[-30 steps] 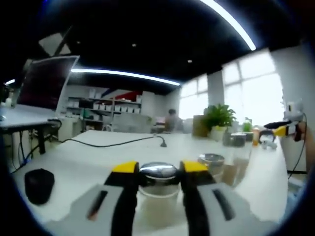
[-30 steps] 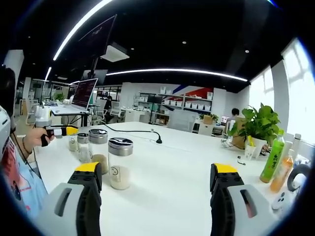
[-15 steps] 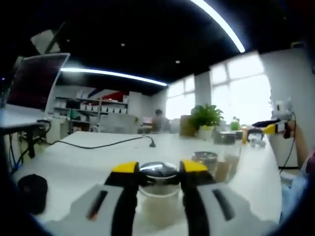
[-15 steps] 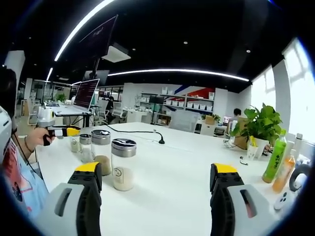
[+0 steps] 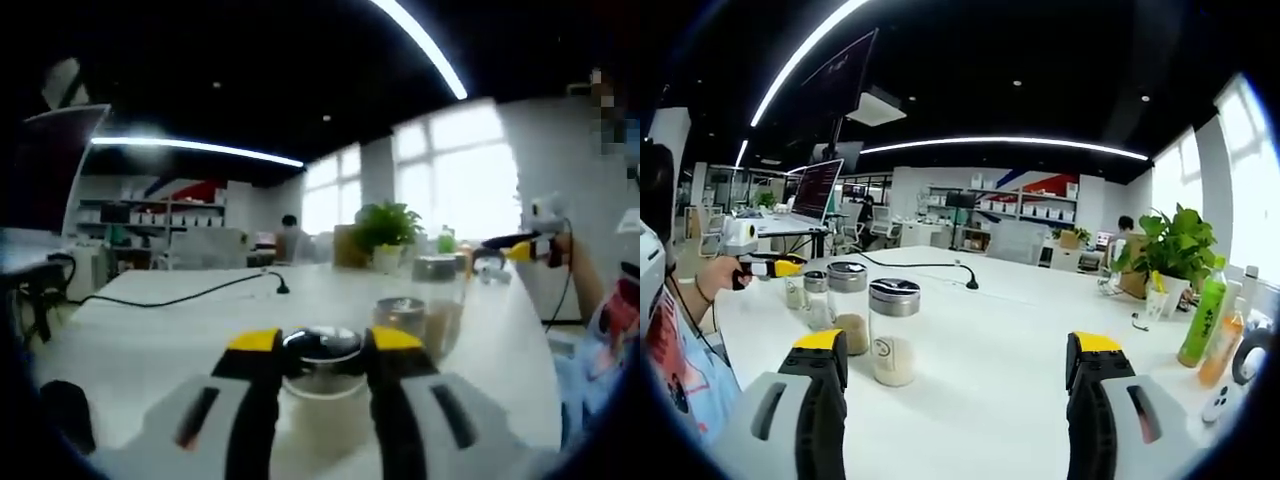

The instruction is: Rotate the seasoning bottle until the label or dispensing opening points toward the visible target arrow and the bottle remains upright within the marked orientation range

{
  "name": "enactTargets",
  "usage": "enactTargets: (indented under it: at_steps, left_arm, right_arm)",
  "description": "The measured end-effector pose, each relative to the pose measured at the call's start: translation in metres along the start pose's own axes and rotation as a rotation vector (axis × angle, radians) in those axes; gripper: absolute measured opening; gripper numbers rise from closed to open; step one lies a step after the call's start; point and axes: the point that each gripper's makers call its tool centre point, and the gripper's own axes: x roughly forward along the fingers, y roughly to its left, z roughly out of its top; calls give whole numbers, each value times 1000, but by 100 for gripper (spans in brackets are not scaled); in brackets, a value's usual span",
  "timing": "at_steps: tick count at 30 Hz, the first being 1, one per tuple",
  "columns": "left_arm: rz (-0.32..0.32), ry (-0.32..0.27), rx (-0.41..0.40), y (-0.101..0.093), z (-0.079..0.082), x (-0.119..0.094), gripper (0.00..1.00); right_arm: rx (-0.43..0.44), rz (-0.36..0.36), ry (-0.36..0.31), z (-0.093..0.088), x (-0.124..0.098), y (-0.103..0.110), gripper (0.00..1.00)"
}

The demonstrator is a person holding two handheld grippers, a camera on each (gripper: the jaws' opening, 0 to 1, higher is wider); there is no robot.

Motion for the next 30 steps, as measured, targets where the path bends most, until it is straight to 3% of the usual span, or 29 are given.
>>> enactTargets:
  at_steps: [30]
  left_arm:
    - [-376,77,20,-4,-4,2,34]
  right_arm:
    - [10,24,18,-6,3,4,93]
